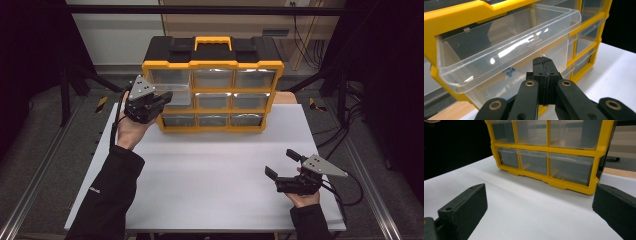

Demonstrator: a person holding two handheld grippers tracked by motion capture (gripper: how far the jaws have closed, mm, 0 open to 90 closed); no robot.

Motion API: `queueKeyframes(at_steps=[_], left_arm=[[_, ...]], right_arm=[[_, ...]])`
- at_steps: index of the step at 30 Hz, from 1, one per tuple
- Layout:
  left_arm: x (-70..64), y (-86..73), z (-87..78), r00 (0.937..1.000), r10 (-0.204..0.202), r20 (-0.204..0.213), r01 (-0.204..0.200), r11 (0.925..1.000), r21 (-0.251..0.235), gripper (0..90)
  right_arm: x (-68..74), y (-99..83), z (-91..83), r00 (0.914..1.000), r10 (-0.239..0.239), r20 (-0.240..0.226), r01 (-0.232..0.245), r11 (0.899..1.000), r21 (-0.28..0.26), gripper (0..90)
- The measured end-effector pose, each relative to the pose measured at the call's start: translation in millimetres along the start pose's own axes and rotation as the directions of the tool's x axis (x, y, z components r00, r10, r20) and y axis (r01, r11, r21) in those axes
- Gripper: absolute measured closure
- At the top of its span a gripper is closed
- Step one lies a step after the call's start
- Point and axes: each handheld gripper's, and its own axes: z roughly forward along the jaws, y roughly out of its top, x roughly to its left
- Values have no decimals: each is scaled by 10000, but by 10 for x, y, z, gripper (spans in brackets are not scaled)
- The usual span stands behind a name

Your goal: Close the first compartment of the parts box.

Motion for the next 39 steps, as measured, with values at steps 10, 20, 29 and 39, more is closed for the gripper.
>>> queueKeyframes(at_steps=[10,20,29,39], left_arm=[[54,46,90,9997,123,-218,-118,9996,250,894],[127,33,172,9996,57,-265,-48,9994,345,894],[188,61,241,9990,104,-444,-84,9990,450,895],[224,67,320,9977,31,-676,1,9989,469,895]], right_arm=[[3,-1,3,10000,13,-58,-13,10000,-7,4],[0,-3,7,10000,-26,-25,26,10000,28,4],[1,-2,2,10000,-7,-95,7,10000,19,4],[-3,0,2,10000,-33,-58,33,10000,-26,4]])
